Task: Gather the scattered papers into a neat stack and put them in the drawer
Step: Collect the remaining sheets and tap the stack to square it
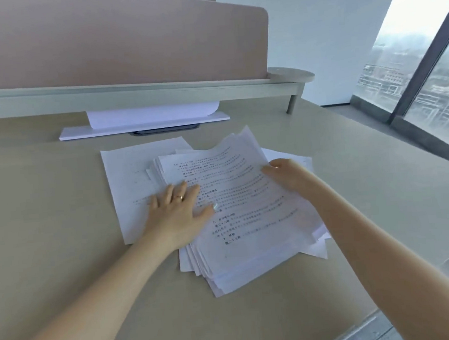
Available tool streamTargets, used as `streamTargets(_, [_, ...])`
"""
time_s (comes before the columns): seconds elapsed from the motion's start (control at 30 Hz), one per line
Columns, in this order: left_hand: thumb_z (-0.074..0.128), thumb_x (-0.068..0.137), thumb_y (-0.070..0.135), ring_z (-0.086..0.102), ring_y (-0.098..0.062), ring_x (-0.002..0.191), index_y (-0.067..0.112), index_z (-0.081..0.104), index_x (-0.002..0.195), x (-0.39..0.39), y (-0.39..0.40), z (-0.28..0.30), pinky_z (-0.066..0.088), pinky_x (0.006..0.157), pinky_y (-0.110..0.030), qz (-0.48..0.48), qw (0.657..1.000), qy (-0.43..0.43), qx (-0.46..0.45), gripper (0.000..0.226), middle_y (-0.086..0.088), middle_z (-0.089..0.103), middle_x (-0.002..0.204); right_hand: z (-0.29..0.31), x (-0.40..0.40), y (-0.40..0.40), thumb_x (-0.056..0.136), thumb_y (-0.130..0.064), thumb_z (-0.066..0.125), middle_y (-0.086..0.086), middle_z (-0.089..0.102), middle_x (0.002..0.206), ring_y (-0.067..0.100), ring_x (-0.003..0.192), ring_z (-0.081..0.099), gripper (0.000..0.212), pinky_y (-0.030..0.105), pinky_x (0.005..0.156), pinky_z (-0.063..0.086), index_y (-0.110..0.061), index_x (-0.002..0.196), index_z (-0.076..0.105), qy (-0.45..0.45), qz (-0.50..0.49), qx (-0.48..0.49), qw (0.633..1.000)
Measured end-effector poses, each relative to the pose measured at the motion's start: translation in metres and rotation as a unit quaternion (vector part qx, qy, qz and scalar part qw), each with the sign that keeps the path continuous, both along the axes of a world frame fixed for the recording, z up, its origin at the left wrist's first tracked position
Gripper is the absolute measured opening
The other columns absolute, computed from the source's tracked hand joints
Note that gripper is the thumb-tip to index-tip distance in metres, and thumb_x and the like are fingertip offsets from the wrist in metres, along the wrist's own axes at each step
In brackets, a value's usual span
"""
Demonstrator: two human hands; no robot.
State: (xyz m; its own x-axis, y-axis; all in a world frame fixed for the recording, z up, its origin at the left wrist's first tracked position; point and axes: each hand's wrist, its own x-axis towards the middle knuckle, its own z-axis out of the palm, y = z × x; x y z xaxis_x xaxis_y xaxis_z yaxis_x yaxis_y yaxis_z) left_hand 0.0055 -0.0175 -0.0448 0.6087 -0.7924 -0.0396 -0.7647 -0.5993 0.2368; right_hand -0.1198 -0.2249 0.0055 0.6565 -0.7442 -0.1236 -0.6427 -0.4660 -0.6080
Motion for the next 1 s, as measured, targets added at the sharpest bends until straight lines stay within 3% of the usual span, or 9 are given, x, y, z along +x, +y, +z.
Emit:
streamTargets(0.07, [0.014,0.088,0.063,-0.010,-0.021,0.146,0.032,0.003,0.148,0.000,0.000,0.001,-0.001,0.117,-0.050,0.001,1.000,0.000,-0.004,0.069,0.002,-0.005,0.160,0.005,0.003,-0.001,0.090,-0.041,0.048,0.004,0.065,0.101,0.026,0.093,0.064,0.035,0.039,0.090,0.051,-0.016,0.111,0.061,-0.013,0.003,0.047,0.999])
streamTargets(0.23, [0.015,0.090,0.059,-0.007,-0.019,0.147,0.029,0.006,0.148,0.001,0.001,-0.001,0.001,0.118,-0.045,0.004,1.000,0.001,-0.031,0.066,0.002,-0.003,0.160,0.006,0.000,-0.005,0.085,-0.039,0.058,0.009,0.073,0.100,0.029,0.087,0.070,0.035,0.043,0.088,0.055,-0.011,0.101,0.070,-0.023,-0.019,0.160,0.987])
streamTargets(0.37, [0.020,0.092,0.055,-0.003,-0.018,0.147,0.027,0.010,0.148,0.002,0.003,0.001,0.003,0.118,-0.040,0.032,0.994,0.036,-0.099,0.064,0.001,0.000,0.160,0.004,-0.002,0.000,0.081,-0.026,0.069,0.013,0.071,0.091,0.030,0.080,0.068,0.029,0.041,0.076,0.057,-0.005,0.101,0.069,-0.078,-0.052,0.232,0.968])
streamTargets(0.47, [0.020,0.094,0.053,-0.004,-0.023,0.147,0.025,0.008,0.149,0.008,0.005,0.005,0.000,0.118,-0.044,0.089,0.989,0.015,-0.114,0.063,-0.002,-0.003,0.160,-0.002,-0.009,0.002,0.083,-0.017,0.065,0.010,0.070,0.083,0.028,0.076,0.067,0.023,0.041,0.079,0.057,-0.003,0.101,0.069,-0.143,-0.071,0.196,0.967])
streamTargets(0.53, [0.019,0.093,0.053,-0.004,-0.026,0.147,0.026,0.009,0.149,0.025,0.012,0.007,-0.002,0.116,-0.051,0.140,0.987,-0.038,-0.071,0.063,-0.003,-0.003,0.160,-0.010,-0.021,-0.004,0.083,-0.015,0.059,0.012,0.069,0.083,0.028,0.078,0.065,0.023,0.043,0.082,0.053,0.000,0.097,0.070,-0.167,-0.109,0.115,0.973])
streamTargets(0.67, [0.015,0.089,0.062,-0.005,-0.028,0.146,0.031,0.005,0.149,0.053,0.030,0.006,-0.003,0.113,-0.057,0.195,0.980,-0.002,0.045,0.068,0.000,-0.003,0.160,-0.022,-0.050,-0.025,0.078,-0.024,0.051,0.019,0.069,0.103,0.036,0.096,0.063,0.033,0.044,0.086,0.049,-0.009,0.102,0.066,-0.071,-0.164,-0.008,0.984])
streamTargets(0.77, [0.013,0.088,0.063,-0.005,-0.028,0.147,0.031,0.002,0.149,0.054,0.029,0.005,-0.001,0.115,-0.053,0.165,0.985,0.005,0.049,0.069,0.000,-0.005,0.160,-0.027,-0.057,-0.030,0.082,-0.022,0.044,0.017,0.062,0.116,0.037,0.108,0.054,0.036,0.048,0.097,0.042,-0.012,0.114,0.058,-0.004,-0.186,-0.024,0.982])
streamTargets(0.9, [0.015,0.091,0.059,-0.004,-0.022,0.147,0.030,0.002,0.149,0.050,0.027,0.005,0.000,0.118,-0.044,0.100,0.994,-0.018,0.046,0.067,-0.002,-0.005,0.160,-0.026,-0.047,-0.023,0.090,-0.019,0.040,0.017,0.054,0.127,0.037,0.120,0.045,0.034,0.048,0.107,0.030,-0.008,0.121,0.049,-0.006,-0.188,-0.019,0.982])
streamTargets(1.0, [0.015,0.094,0.052,-0.003,-0.016,0.147,0.030,0.001,0.149,0.044,0.025,0.005,-0.001,0.118,-0.037,0.050,0.998,0.001,0.024,0.060,0.001,-0.005,0.160,-0.027,-0.036,-0.017,0.088,-0.023,0.041,0.017,0.056,0.126,0.036,0.116,0.048,0.037,0.046,0.099,0.040,-0.011,0.121,0.051,-0.032,-0.148,0.004,0.989])
